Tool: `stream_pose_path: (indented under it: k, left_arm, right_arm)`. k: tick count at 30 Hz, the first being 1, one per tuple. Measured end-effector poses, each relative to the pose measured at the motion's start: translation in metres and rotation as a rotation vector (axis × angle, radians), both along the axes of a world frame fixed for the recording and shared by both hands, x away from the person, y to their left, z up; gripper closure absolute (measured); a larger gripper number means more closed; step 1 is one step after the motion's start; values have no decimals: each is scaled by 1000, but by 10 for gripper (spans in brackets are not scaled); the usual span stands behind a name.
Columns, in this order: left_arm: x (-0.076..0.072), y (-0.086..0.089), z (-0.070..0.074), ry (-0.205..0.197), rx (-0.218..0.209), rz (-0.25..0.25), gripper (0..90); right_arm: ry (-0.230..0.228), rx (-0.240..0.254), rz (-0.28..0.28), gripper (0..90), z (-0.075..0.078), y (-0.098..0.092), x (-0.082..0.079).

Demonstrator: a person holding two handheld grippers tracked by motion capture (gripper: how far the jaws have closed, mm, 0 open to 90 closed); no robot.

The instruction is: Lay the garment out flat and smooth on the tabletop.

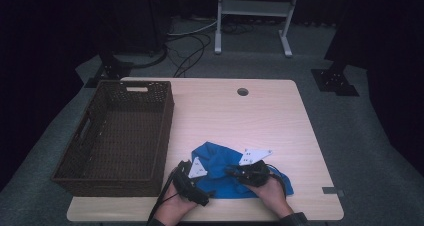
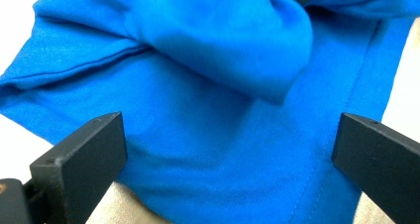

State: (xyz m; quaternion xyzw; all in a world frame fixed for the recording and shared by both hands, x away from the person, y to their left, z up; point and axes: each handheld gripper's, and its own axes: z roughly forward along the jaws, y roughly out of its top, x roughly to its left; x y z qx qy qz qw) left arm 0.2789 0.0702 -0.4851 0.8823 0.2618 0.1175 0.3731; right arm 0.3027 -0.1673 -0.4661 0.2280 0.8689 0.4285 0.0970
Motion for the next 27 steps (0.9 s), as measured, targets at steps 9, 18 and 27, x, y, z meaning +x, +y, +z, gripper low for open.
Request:
stream_pose_path:
  k: [9, 18, 27]
  left_arm:
    - [0, 0, 0, 1, 1, 1, 4]
    - [0, 0, 0, 1, 3, 1, 3]
    - [0, -1, 0, 0, 2, 2, 3]
  right_arm:
    - [-36, 9, -14, 805, 7, -4, 2]
    - [-54, 18, -19, 805, 13, -7, 5]
    - [-56, 40, -32, 804, 18, -12, 10]
